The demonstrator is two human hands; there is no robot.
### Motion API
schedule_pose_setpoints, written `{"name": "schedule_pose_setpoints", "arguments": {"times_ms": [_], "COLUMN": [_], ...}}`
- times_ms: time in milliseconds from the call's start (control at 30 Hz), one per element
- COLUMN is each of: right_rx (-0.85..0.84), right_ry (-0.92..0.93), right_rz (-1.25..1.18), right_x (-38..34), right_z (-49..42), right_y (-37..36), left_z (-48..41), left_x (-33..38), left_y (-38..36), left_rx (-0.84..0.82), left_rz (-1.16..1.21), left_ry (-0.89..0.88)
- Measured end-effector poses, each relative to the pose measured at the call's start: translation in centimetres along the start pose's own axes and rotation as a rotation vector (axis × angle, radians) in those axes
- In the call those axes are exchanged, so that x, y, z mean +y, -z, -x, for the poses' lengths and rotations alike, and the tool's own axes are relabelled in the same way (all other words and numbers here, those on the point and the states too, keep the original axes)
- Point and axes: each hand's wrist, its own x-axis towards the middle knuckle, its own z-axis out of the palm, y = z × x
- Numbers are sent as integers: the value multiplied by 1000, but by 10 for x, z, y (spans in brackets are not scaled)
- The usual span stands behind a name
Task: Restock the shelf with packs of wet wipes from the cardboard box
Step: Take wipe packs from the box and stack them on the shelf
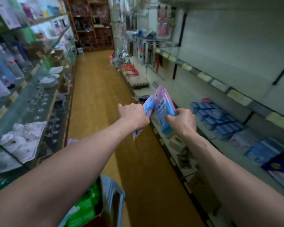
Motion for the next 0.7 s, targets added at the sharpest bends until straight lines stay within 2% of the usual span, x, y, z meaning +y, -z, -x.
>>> {"name": "schedule_pose_setpoints", "arguments": {"times_ms": [333, 700], "right_rx": [267, 539], "right_ry": [-75, -215], "right_rz": [0, 62], "right_x": [74, 137], "right_z": [-13, -19], "right_y": [161, 273], "left_z": [-2, -6], "left_x": [166, 315], "left_y": [55, 87], "left_rx": [166, 226], "left_rz": [87, 180], "left_ry": [-272, -571]}}
